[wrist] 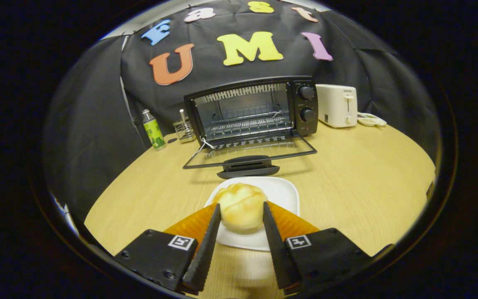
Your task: Open the toaster oven, put the food inside, and close the toaster oven door.
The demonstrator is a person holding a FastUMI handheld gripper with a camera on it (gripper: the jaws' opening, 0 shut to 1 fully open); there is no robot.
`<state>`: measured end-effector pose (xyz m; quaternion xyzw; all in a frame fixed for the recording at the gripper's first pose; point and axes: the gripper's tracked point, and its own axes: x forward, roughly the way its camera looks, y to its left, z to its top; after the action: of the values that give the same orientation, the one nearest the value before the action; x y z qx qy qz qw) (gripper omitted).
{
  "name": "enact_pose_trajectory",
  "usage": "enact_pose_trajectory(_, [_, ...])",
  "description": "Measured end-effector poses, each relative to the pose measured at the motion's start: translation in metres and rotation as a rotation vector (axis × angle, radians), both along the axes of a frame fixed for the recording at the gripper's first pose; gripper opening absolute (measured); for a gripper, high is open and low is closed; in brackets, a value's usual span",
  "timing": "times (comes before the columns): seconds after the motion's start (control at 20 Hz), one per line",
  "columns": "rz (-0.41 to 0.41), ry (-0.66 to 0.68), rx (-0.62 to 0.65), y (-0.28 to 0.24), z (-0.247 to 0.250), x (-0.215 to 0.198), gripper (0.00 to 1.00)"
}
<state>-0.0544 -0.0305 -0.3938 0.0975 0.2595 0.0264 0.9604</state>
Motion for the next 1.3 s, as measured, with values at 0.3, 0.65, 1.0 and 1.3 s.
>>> enact_pose_trajectory(0.3, [-0.008, -0.073, 0.019, -0.006, 0.020, -0.002, 0.51])
enact_pose_trajectory(0.65, [-0.018, -0.201, 0.161, -0.007, 0.073, 0.022, 0.49])
enact_pose_trajectory(1.0, [-0.024, -0.150, 0.429, 0.005, 0.073, 0.092, 0.49])
enact_pose_trajectory(1.3, [-0.133, -0.168, 0.480, -0.023, 0.077, 0.164, 0.49])
